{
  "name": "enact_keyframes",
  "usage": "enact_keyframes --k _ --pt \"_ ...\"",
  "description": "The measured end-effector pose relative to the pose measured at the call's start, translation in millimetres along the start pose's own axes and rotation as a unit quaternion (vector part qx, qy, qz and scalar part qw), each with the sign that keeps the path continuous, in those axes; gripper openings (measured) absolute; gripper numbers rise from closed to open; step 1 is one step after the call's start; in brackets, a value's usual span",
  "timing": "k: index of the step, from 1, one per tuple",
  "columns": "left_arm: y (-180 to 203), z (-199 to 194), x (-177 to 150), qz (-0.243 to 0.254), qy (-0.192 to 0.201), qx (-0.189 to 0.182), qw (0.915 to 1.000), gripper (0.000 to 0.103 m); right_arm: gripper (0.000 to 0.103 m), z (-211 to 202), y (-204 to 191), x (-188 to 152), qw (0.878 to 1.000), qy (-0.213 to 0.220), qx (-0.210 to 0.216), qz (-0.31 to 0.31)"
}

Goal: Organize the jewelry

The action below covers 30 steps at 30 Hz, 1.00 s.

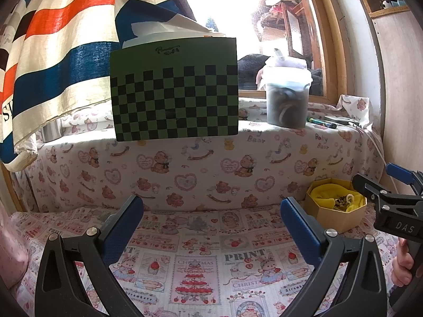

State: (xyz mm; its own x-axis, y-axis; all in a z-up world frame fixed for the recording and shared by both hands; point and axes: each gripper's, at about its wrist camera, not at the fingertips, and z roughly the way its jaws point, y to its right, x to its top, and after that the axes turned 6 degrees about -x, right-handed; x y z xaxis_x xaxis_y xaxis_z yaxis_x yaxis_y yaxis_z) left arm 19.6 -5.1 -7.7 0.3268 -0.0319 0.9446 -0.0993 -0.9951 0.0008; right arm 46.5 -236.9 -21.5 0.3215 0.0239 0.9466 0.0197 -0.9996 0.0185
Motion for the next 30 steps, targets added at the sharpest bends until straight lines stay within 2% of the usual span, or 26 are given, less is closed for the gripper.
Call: enact_keyframes --k 23,30 --pt "-0.1 0.7 0.0 0.002 0.000 -0.002 1.0000 0.103 0.103 0.1 0.1 0.5 1.000 0.000 -0.002 0.003" --pt "-4.2 -0.5 -0.1 -0.012 0.000 0.006 0.9999 0.103 0.103 1.4 -1.1 -0.6 1.000 -0.005 -0.006 0.003"
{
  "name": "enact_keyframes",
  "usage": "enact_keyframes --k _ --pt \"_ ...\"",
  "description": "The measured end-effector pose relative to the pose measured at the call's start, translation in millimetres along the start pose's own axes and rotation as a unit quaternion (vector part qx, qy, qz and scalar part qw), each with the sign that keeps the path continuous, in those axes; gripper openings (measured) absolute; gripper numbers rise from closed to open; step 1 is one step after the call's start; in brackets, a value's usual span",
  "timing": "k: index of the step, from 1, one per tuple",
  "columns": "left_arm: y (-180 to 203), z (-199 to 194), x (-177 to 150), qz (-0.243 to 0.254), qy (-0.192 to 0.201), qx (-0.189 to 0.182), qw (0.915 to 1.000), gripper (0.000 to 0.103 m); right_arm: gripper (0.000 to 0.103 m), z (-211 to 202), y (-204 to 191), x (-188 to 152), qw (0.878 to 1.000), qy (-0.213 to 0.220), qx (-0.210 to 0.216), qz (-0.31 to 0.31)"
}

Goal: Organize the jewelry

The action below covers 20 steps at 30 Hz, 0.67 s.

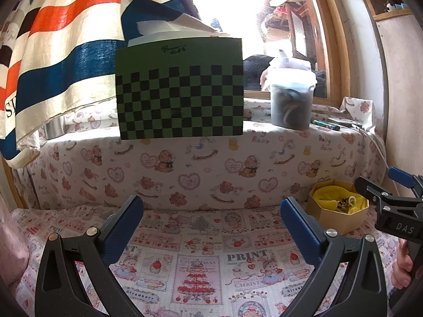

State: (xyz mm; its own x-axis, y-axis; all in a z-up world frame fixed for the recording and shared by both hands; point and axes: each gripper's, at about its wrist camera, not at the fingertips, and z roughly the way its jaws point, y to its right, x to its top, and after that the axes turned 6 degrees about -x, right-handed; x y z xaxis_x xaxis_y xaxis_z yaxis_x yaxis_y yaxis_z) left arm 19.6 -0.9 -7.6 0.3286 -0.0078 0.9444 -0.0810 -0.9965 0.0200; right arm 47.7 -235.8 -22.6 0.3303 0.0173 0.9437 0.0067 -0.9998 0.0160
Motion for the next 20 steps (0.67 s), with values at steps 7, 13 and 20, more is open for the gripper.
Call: enact_keyframes --k 7,13,20 --pt "-2.1 -0.7 -0.1 -0.001 0.001 -0.002 1.0000 0.103 0.103 1.1 1.1 0.2 1.000 -0.005 -0.009 0.002" --pt "-1.4 -0.6 -0.2 0.001 0.001 -0.004 1.0000 0.103 0.103 0.7 2.0 -0.2 1.000 -0.006 -0.007 0.003" --pt "0.8 -1.1 0.1 0.004 0.001 -0.008 1.0000 0.103 0.103 3.6 -5.8 -0.6 0.999 -0.034 -0.040 -0.010"
